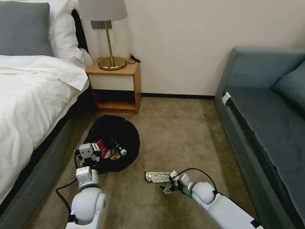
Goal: Pick up the trash bin, then pick up the garbage on the floor and place it into the trash bin.
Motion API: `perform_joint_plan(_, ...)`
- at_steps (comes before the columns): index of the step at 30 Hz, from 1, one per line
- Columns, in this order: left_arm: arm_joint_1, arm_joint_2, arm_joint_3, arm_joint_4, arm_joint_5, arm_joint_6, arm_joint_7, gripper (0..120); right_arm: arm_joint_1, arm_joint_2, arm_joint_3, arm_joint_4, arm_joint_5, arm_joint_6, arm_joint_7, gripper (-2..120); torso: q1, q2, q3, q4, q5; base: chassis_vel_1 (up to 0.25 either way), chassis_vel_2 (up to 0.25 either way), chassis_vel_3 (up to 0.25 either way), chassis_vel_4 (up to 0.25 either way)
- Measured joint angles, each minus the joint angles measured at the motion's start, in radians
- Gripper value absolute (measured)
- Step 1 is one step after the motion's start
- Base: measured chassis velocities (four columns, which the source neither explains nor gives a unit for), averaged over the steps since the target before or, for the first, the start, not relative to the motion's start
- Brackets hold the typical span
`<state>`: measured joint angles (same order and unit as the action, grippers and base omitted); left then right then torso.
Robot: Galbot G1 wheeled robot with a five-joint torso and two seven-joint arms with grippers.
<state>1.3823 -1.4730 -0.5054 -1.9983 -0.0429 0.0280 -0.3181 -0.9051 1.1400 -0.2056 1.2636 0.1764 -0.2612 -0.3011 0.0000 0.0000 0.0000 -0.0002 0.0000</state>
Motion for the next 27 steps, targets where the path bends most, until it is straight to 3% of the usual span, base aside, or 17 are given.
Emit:
perform_joint_plan(11,0.022,0.007,-0.001,-0.009,-0.002,-0.004,0.012,4,0.118,0.080,-0.062,-0.149,0.008,0.027,-0.021,100,0.000,0.000,0.000,0.0003,0.0001,0.000,0.000,0.000,0.000)
perform_joint_plan(27,0.053,0.013,0.008,-0.029,-0.005,-0.018,0.036,4,0.180,0.068,-0.113,-0.225,0.016,0.019,-0.039,100,0.000,0.000,0.000,0.0002,0.0000,0.000,0.000,0.000,0.000)
